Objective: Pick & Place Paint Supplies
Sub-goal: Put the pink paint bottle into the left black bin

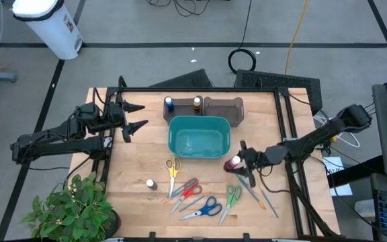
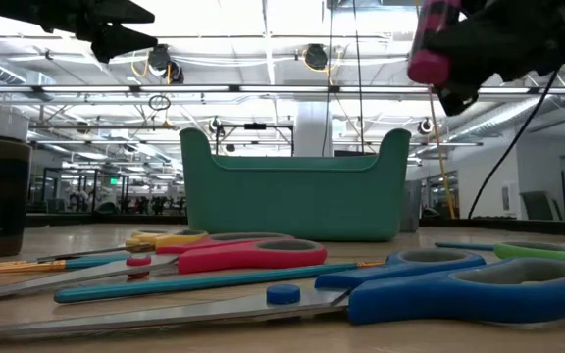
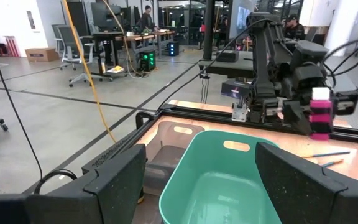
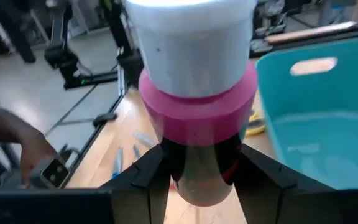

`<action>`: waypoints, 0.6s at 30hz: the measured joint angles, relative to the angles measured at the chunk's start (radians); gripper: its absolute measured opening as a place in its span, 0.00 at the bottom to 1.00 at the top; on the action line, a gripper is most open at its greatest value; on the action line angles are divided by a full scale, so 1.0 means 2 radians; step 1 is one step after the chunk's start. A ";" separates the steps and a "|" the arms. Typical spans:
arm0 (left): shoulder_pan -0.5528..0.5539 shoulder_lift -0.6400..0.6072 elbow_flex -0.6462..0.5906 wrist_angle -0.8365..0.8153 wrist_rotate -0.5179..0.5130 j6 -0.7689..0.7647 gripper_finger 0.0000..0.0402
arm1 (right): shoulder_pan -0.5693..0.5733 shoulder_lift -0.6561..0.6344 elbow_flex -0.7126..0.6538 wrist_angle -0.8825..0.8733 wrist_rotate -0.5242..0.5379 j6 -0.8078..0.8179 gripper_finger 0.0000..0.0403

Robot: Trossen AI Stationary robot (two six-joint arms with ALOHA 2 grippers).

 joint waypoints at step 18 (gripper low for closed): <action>0.000 0.000 0.000 0.000 0.000 0.000 0.77 | -0.092 -0.168 0.000 -0.127 -0.002 -0.012 0.35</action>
